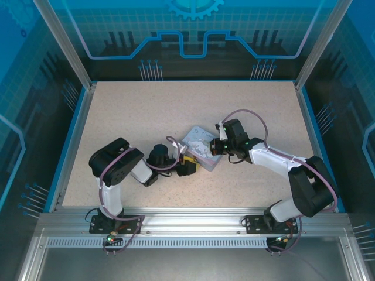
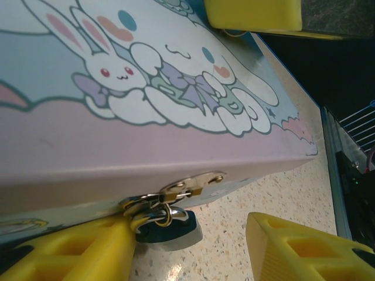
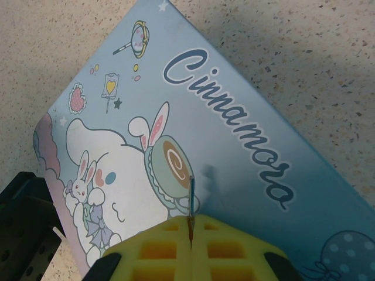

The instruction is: Unlock the padlock with the key

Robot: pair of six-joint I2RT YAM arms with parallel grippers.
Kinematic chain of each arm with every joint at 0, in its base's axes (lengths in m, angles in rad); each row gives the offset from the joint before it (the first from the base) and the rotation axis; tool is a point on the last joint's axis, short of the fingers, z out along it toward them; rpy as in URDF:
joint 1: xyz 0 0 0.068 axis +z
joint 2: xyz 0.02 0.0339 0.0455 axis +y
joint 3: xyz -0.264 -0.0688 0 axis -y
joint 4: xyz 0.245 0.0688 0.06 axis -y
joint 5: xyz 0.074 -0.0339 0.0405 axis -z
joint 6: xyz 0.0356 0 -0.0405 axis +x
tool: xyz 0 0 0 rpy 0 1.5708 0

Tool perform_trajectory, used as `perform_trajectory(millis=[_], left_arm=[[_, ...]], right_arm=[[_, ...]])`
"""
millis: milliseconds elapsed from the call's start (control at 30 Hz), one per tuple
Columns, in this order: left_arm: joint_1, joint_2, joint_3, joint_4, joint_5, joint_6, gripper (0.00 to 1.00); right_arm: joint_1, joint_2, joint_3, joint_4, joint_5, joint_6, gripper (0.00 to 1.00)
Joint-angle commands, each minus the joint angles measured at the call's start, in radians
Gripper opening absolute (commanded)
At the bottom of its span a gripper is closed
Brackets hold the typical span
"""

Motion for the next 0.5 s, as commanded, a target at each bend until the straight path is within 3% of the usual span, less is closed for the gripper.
perform_trajectory(millis=[0,467], left_arm=[[-0.009,0.011,0.043,-0.014,-0.013,-0.004,0.53],[-0.008,0.008,0.086,-0.028,0.033,-0.033,0.55]], right_arm=[[0.018,0.002,-0.017,-0.074,-0.017,-0.007,0.02],[0.018,0.003,-0.023,-0.064,-0.015,-0.005,0.02]])
